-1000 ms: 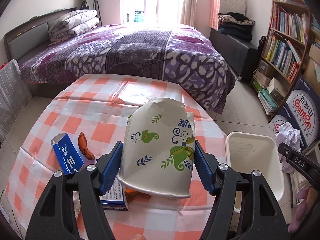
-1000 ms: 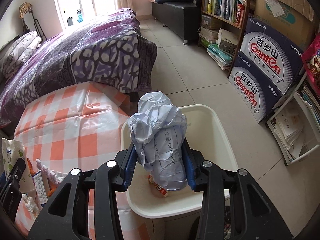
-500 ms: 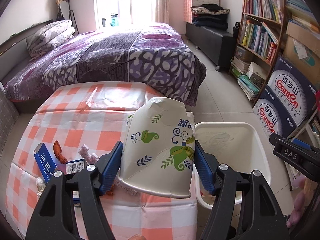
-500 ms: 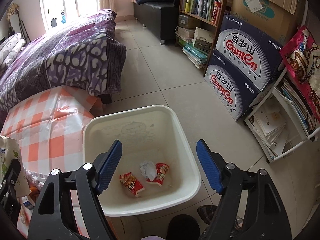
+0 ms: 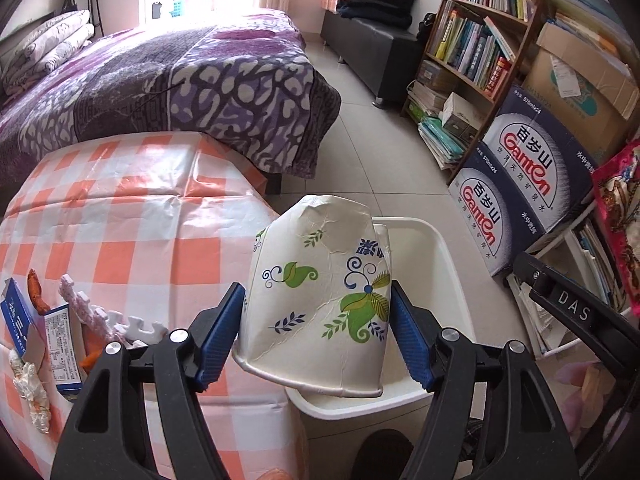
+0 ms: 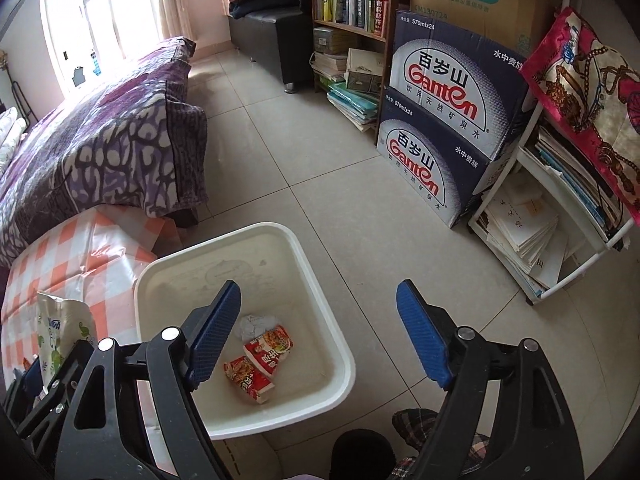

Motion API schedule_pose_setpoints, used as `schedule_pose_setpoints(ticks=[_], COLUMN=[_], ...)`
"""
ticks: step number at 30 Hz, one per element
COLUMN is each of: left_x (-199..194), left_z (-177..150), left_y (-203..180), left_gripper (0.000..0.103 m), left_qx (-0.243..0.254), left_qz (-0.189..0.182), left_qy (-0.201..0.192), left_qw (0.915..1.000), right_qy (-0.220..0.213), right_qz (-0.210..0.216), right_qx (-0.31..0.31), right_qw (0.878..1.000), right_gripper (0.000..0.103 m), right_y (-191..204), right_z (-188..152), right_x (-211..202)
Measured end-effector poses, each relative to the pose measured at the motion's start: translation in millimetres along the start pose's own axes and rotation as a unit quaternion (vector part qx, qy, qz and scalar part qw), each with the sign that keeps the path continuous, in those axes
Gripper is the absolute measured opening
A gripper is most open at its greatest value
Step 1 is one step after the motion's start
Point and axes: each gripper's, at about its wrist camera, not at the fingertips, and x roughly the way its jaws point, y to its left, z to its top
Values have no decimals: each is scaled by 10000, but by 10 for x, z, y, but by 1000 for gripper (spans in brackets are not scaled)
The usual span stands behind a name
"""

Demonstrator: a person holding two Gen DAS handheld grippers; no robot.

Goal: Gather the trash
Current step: 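Lower the paper cup into the bin and open the left gripper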

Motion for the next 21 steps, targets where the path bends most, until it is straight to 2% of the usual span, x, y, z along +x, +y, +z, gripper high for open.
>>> schedule_pose_setpoints(ticks=[5,8,11,15,21], left_x=[94,130,155,89,-130], left_z=[22,41,43,37,25], left_y=[-100,-146,-112,-11,240], left_gripper=[72,77,79,80,82], left_qx=[-124,-130,-210,-155,127], left_qz=[-382,-598,-631,-444,218], left_qy=[226,347,485,387,49], left_qw=[9989,9975,9966,9981,9997], right_qy=[3,-41,-75,-114,-147], right_qz=[-11,-40,-57,-18,209], right_qx=[94,132,213,296,304], right_qw=[10000,9999,9997,9995,9992], right_gripper=[78,79,81,83,87], right_y=[-48,-59,-71,-40,212], right_z=[8,16,16,6,-54], right_x=[8,-2,-11,-18,-35])
